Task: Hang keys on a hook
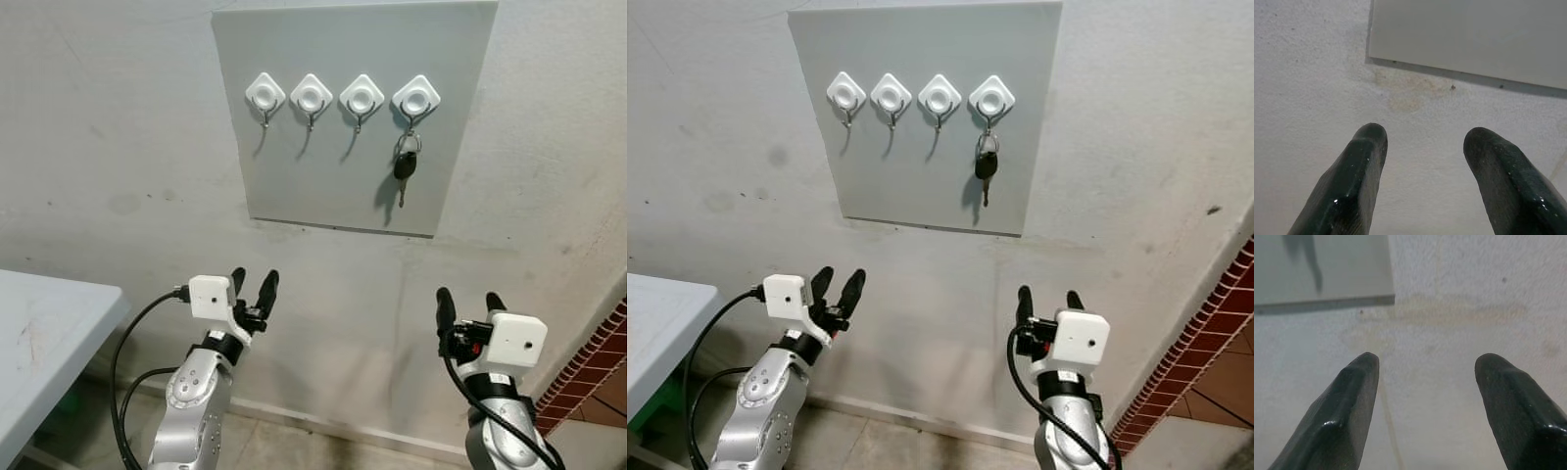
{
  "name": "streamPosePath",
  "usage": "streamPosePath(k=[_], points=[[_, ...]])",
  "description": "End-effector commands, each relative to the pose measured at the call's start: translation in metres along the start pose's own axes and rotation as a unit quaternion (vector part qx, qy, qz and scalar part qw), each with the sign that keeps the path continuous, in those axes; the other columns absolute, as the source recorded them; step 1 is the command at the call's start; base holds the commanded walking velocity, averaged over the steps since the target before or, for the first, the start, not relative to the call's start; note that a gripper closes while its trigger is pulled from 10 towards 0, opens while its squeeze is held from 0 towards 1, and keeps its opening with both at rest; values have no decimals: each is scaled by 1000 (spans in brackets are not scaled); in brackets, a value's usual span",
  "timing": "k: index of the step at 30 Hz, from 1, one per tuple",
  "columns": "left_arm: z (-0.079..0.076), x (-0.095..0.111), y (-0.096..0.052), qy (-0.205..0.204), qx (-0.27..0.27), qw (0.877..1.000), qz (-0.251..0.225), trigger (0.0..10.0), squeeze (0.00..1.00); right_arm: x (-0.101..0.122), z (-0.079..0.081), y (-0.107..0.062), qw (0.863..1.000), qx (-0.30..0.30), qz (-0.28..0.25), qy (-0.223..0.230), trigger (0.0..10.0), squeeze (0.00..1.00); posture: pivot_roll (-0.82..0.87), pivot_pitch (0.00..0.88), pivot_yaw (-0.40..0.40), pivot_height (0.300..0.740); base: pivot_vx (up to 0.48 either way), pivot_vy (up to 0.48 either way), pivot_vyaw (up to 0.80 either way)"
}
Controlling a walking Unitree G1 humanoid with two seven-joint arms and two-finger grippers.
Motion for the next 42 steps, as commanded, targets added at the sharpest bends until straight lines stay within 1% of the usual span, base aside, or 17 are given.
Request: streamPosePath(k=[1,5,10,12,17,20,25,28,31,32,35,37,42], points=[[7,-1,-1,8,7,1000,8,10000,0,-1,4,3,1000,7,4,-5,10000,0,-142,0,72,740,0,0,800],[8,-1,-1,18,3,1000,10,10000,0,-2,5,6,1000,11,7,-12,10000,0,-134,0,62,740,0,0,800],[12,-1,1,22,6,1000,11,10000,0,-3,1,10,1000,10,9,-15,10000,0,-129,0,48,740,0,0,800],[14,-1,0,20,13,1000,10,10000,0,-1,0,11,1000,14,8,-27,10000,0,-131,0,46,740,0,0,800],[11,-2,0,20,12,1000,8,10000,0,-2,-2,11,999,17,9,-28,10000,0,-130,0,39,740,0,0,800],[8,0,0,19,11,1000,2,10000,0,-1,-2,12,999,19,7,-24,10000,0,-126,0,33,740,0,0,800],[8,4,0,12,11,1000,-9,10000,0,1,-1,13,999,26,2,-22,10000,0,-122,0,29,740,0,0,800],[11,7,-3,10,19,1000,-17,10000,0,-1,-3,8,999,23,5,-21,10000,0,-116,0,28,740,0,0,800],[14,8,-10,10,25,999,-22,10000,0,-7,-7,-2,1000,16,14,-20,10000,0,-108,0,25,740,0,0,800],[16,7,-14,10,31,999,-21,10000,0,-10,-8,-7,1000,14,18,-20,10000,0,-105,0,23,740,0,0,800],[20,3,-20,11,39,999,-17,10000,0,-14,-10,-14,999,10,26,-16,10000,0,-105,0,23,740,0,0,800],[21,4,-21,9,41,999,-18,10000,0,-13,-8,-14,999,12,25,-15,10000,0,-105,0,26,740,0,0,800],[17,7,-21,7,38,999,-22,10000,0,-6,-7,-11,1000,15,15,-12,10000,0,-104,0,25,740,0,0,800]])
Point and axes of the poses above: a point about 5 cm out from each wrist's last joint towards the gripper, its own y axis pointing out of the wrist towards the gripper, its own x axis along the axis of the wrist's last joint, z = x × y, the point moved 5 cm from there along y, pointing out of the wrist towards the gripper, and after that the axes turned 7 degrees about -y, right-handed, at the moved point
